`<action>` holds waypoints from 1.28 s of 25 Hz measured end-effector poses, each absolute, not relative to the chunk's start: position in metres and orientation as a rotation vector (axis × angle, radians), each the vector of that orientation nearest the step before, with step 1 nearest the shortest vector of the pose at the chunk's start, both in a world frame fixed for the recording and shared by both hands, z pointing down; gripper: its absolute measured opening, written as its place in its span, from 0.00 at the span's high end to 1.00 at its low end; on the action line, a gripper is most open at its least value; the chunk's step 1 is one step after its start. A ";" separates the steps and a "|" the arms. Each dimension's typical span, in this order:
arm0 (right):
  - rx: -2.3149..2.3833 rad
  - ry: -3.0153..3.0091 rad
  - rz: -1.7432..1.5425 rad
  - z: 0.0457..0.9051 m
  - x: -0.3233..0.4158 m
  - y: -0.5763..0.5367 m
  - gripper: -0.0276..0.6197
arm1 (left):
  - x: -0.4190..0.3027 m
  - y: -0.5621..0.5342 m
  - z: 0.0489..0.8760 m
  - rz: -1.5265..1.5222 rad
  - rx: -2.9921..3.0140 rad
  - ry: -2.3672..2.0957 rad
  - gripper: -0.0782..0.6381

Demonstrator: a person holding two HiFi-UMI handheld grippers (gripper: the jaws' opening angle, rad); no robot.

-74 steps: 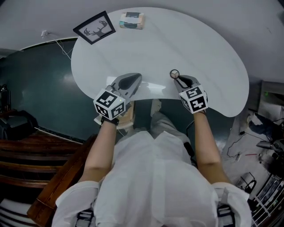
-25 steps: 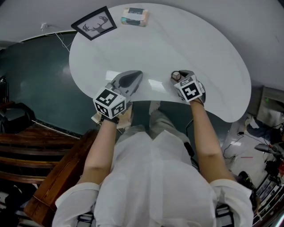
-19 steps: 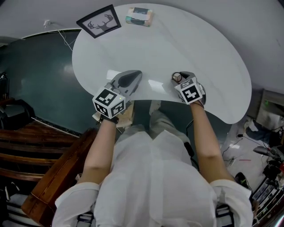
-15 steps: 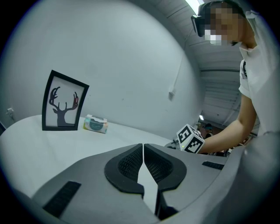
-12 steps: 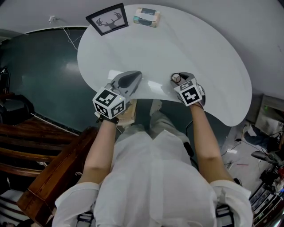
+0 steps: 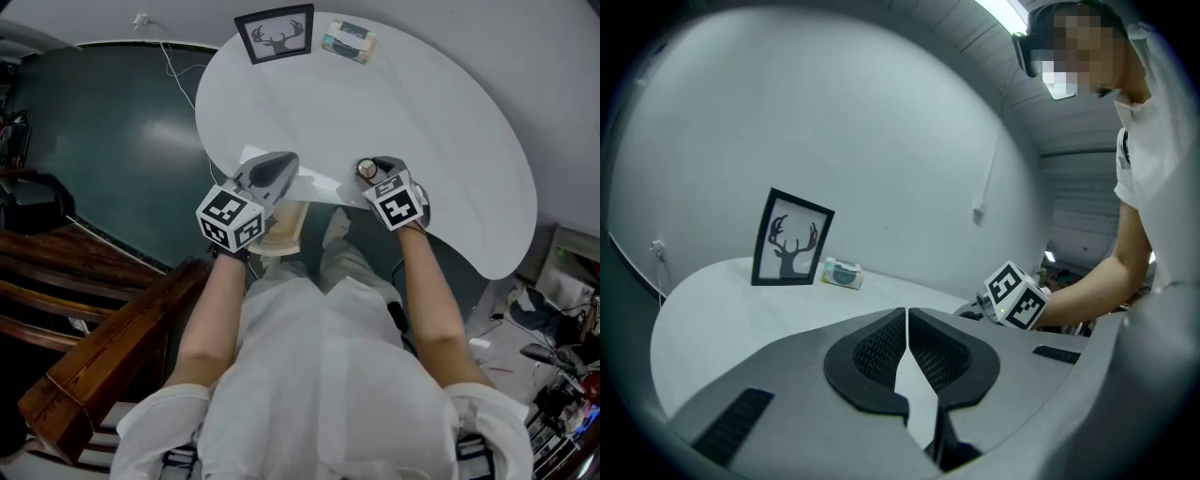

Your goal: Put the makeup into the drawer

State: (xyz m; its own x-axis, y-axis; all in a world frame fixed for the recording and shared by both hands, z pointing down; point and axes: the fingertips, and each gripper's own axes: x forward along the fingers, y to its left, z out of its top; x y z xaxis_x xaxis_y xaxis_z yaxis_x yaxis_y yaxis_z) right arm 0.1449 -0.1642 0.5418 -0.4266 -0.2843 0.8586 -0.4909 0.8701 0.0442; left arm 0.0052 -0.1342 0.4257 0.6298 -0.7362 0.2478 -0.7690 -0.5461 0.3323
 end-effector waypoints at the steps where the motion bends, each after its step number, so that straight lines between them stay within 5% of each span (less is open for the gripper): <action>1: 0.554 -2.045 0.255 0.541 0.139 -0.161 0.64 | 0.000 -0.131 0.425 0.107 2.438 -1.204 0.86; 32: 0.206 -2.117 0.125 0.552 -0.040 -0.052 0.64 | -0.150 -0.010 0.450 0.060 2.210 -1.492 0.86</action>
